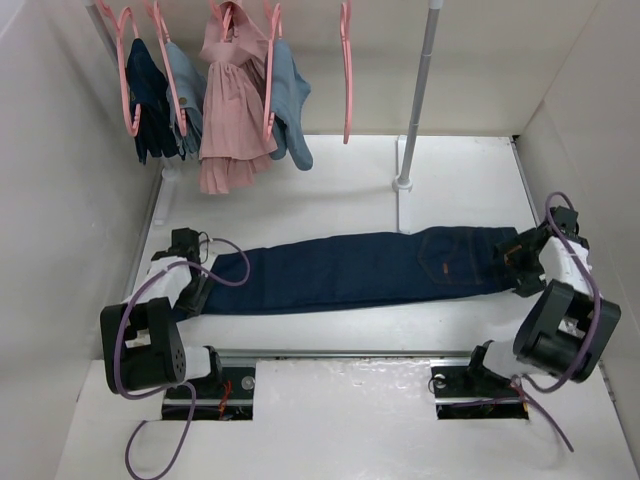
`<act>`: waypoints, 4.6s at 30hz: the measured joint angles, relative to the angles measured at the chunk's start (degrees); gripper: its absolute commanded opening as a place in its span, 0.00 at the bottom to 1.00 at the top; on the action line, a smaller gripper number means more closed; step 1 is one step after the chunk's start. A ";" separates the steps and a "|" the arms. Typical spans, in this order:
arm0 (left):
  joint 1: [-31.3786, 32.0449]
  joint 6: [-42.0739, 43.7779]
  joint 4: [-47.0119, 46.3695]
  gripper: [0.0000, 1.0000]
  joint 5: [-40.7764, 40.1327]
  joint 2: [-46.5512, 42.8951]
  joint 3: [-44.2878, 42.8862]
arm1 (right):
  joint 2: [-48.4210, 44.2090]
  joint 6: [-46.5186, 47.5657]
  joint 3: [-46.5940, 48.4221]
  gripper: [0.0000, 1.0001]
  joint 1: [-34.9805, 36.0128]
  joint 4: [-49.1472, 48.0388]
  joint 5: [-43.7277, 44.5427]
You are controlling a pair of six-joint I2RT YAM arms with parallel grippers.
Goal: Place the trousers on the hanger
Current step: Fold the trousers at the center of the board.
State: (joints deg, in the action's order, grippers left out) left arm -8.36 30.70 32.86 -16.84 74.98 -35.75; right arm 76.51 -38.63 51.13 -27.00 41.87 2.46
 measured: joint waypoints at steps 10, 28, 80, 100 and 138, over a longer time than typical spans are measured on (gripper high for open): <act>0.15 -1.79 0.17 0.57 2.78 -0.13 -2.05 | 12.79 -4.55 -0.70 0.72 -1.97 -4.48 -5.29; 0.15 -3.28 3.48 0.60 4.98 0.44 -14.01 | 5.14 -0.28 8.24 0.00 3.98 -3.61 8.92; -0.48 -4.63 1.33 0.63 15.61 11.39 -17.97 | -11.63 17.00 21.73 0.00 18.27 -3.15 30.45; 11.67 -7.61 1.68 0.55 24.98 16.06 -17.09 | 1.40 25.44 26.82 0.00 96.83 -24.13 75.38; 9.25 -8.09 0.24 0.48 27.26 17.09 -17.00 | 30.12 -7.96 52.87 0.00 98.33 10.49 80.28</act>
State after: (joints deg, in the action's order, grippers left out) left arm 0.89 22.61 33.10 10.41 92.07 -52.75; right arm 106.63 -46.59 104.01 71.33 52.36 82.74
